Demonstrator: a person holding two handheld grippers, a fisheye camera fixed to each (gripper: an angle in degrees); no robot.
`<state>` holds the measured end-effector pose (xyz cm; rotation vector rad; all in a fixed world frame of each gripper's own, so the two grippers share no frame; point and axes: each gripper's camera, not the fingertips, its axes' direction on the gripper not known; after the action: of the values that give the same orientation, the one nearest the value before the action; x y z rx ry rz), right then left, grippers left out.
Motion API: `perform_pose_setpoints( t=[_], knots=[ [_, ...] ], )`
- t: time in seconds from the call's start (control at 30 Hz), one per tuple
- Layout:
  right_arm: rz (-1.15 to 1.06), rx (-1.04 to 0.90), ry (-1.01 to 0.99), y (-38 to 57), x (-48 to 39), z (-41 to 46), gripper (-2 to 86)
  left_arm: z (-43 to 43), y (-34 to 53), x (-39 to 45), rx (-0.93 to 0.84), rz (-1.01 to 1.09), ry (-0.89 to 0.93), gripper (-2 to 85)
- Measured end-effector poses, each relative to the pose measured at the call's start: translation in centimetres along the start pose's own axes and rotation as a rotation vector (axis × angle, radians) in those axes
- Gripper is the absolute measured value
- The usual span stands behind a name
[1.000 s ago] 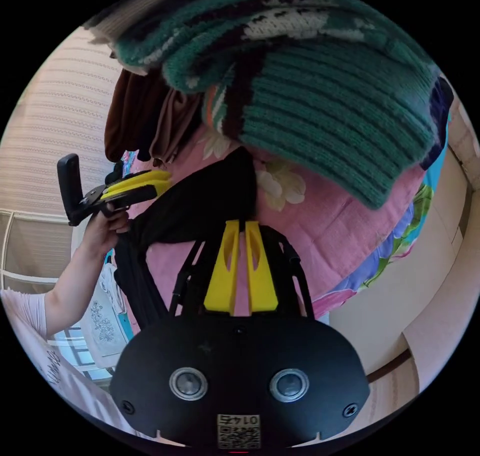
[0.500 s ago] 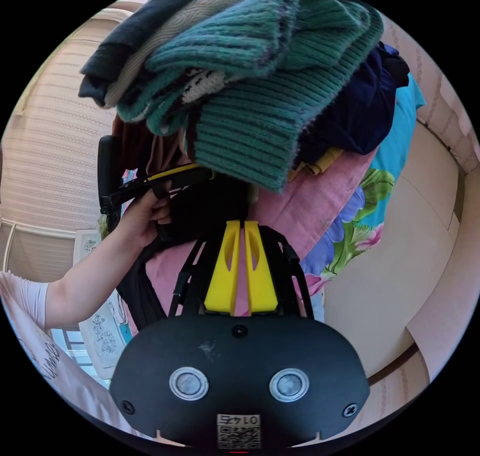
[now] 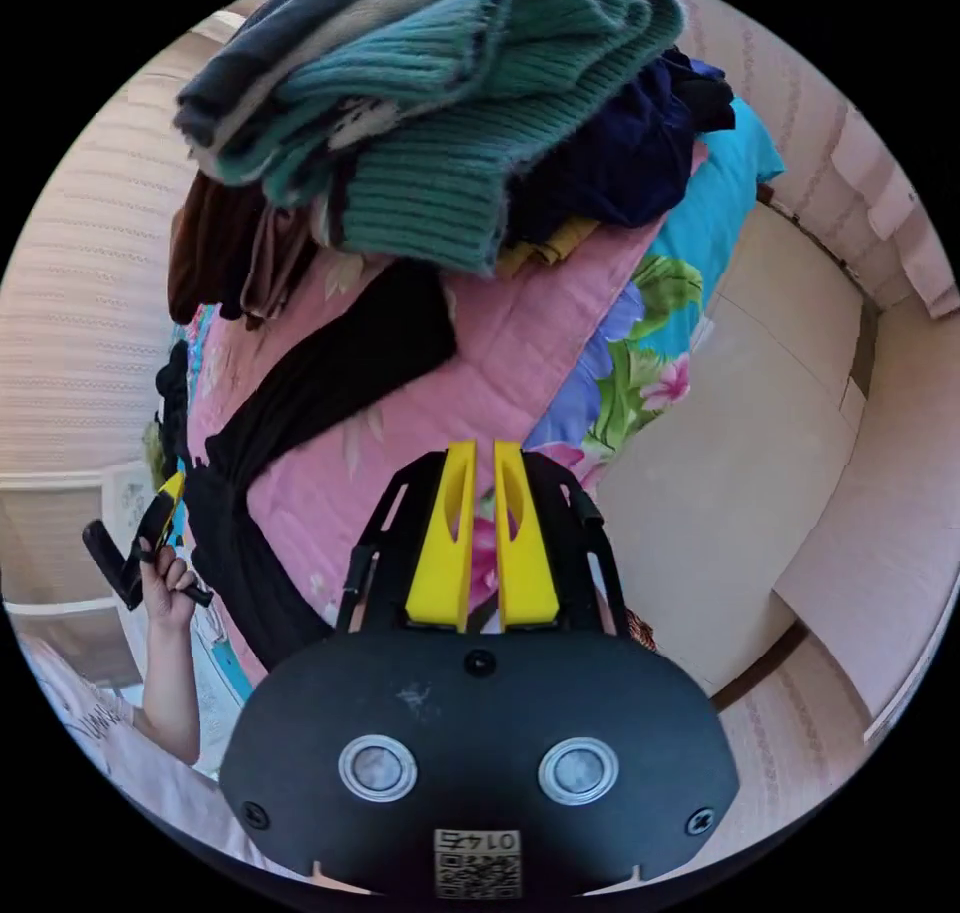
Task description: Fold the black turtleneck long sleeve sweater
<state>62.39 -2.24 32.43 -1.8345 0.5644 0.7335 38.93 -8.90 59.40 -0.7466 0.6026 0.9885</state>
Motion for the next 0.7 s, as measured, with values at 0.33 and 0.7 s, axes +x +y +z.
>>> perform_pose_setpoints(
  t=[0.33, 0.7],
  knots=[
    [-1.048, -0.242, -0.269, 7.2, -38.3, 5.3, 3.4, -19.8, 28.0, -22.5, 0.280, -0.730, -0.492, 5.1],
    [-1.209, -0.323, -0.312, 16.3, -59.6, 4.6, 5.9, -17.3, 34.6, -37.8, 0.388, -0.731, -0.036, 1.2]
  ],
)
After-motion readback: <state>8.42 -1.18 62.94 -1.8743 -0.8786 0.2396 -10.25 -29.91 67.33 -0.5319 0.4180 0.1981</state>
